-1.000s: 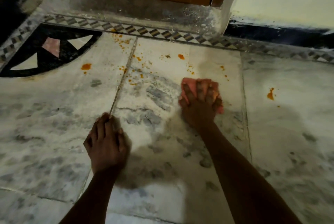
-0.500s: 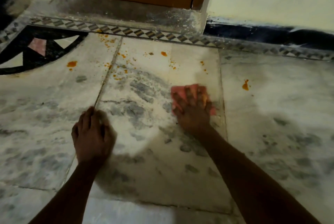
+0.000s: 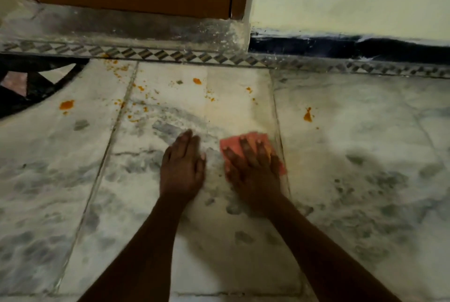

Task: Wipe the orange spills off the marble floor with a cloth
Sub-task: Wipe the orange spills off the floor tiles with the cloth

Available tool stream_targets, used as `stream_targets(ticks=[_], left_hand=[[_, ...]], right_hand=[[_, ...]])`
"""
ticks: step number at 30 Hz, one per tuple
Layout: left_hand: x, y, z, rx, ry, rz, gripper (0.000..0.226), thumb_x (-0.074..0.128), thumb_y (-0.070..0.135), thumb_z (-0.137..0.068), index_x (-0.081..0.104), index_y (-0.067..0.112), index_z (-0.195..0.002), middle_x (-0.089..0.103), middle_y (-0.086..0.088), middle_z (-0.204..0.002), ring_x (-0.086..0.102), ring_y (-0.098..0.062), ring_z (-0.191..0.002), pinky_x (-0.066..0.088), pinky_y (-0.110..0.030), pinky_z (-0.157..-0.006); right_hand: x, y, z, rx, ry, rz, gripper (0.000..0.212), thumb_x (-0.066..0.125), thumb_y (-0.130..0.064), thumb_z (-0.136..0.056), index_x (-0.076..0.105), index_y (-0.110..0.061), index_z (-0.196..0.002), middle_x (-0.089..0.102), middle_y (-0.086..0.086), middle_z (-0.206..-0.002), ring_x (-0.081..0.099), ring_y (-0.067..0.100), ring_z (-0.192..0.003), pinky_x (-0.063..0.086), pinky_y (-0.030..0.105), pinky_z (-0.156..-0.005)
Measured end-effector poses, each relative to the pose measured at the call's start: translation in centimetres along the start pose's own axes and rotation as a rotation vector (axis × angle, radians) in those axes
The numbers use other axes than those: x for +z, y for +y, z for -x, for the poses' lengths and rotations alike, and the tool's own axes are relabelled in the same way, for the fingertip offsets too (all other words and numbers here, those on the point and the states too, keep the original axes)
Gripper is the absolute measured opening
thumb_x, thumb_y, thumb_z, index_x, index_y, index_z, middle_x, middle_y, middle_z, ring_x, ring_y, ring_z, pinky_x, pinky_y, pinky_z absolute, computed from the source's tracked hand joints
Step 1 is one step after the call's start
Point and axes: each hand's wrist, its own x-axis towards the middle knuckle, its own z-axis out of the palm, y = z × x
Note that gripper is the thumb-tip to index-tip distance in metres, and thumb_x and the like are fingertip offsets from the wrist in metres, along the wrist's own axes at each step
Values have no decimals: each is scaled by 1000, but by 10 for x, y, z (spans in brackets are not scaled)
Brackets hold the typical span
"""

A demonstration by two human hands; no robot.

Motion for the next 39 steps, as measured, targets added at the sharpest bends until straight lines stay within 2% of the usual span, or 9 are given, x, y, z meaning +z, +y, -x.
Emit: stream_targets(ticks=[3,8,14,18,22,28,31,35,39], left_hand=[[1,-3,1,-25,40,26,53,50,37,-98,59,14,-145,50,-9,-160,48,-28,-146,39,-44,-115],[2,-2,-4,-78,-13,9,54,50,38,-97,58,16,-145,49,-6,-161,48,-29,-144,39,-46,-113],[-4,3,-8,-90,-59,-16,58,43,41,-93,60,14,-142,51,-9,-158,48,-30,-144,43,-50,-109],[-1,2,-8,-93,-54,-29,58,48,35,-90,58,13,-143,50,-9,-159,47,-31,-145,41,-49,-109],[3,1,-9,-85,-36,-41,58,48,35,-91,57,13,-143,50,-10,-158,45,-32,-145,38,-49,-112],[3,2,-10,-82,-16,-44,61,41,39,-92,59,11,-143,50,-13,-157,47,-36,-143,39,-53,-112],[1,5,-10,-95,-29,-56,61,41,40,-92,58,11,-143,49,-12,-158,47,-36,-143,38,-53,-112],[5,1,-10,-83,-26,-75,56,46,36,-92,58,13,-142,50,-11,-157,46,-33,-142,38,-50,-111],[7,2,-10,-94,-12,-89,56,42,39,-94,60,14,-141,51,-10,-157,48,-32,-142,38,-49,-110]], right_hand=[[-4,44,28,78,-39,32,58,14,-77,-96,4,-71,-153,-6,-15,-176,-6,26,-164,9,61,-127],[-9,45,-56,402,46,-50,64,23,-70,-98,19,-55,-160,2,6,-177,-1,47,-160,7,74,-122],[-3,25,-5,24,-20,42,64,29,-66,-102,8,-56,-162,-4,-5,-177,-6,35,-163,10,66,-124],[-15,76,21,239,16,67,64,23,-75,-97,11,-62,-159,3,-7,-177,2,31,-164,19,64,-123],[-27,95,-57,553,37,-86,68,22,-76,-92,13,-62,-158,0,-3,-178,-5,38,-162,5,69,-125],[-19,74,-23,225,8,-16,63,24,-73,-97,9,-64,-158,-2,-11,-177,-2,32,-163,10,65,-124],[-29,111,4,325,-43,11,62,16,-79,-93,-5,-73,-151,-17,-15,-173,-13,27,-162,6,62,-126],[-40,148,-81,671,61,-117,60,23,-70,-103,3,-62,-159,-7,-2,-177,-12,40,-161,0,70,-124],[-46,125,-126,446,-26,-87,64,18,-71,-99,4,-59,-160,-8,-4,-177,-11,43,-160,1,72,-123]])
